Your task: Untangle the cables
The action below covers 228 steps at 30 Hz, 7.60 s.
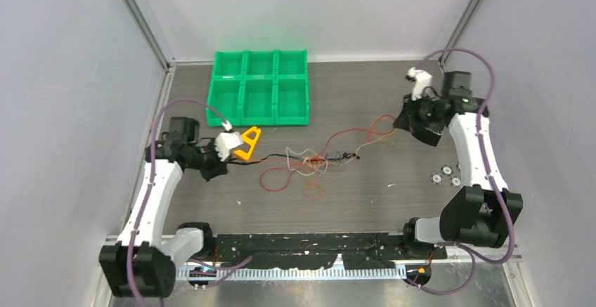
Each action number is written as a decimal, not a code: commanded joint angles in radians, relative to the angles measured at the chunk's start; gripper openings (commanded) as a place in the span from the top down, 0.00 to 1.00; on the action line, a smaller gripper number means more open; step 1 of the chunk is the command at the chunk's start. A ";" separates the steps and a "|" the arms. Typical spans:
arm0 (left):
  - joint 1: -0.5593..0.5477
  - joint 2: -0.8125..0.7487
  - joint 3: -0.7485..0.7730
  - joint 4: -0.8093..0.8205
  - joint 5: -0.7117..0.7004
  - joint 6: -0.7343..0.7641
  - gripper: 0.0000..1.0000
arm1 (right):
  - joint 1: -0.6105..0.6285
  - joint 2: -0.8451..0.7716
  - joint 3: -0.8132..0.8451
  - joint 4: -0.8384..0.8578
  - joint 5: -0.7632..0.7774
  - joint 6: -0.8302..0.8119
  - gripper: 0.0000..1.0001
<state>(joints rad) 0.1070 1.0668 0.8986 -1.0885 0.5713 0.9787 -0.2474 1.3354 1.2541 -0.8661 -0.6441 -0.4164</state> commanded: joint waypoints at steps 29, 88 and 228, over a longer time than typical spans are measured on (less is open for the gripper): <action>0.375 -0.057 -0.076 0.135 -0.209 0.182 1.00 | -0.150 0.072 0.719 -0.054 -0.077 0.067 0.94; -0.637 0.609 0.489 0.441 -0.119 -0.509 0.33 | 0.394 0.305 0.100 0.098 -0.095 0.146 0.24; -0.437 0.214 1.259 0.676 -0.232 -1.076 1.00 | 0.984 0.312 -0.042 1.233 -0.163 0.556 0.37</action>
<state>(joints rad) -0.3504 1.2823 2.1464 -0.4500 0.3794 -0.0940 0.7227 1.6154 1.1900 0.2451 -0.8501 0.1135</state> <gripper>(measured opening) 0.011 0.770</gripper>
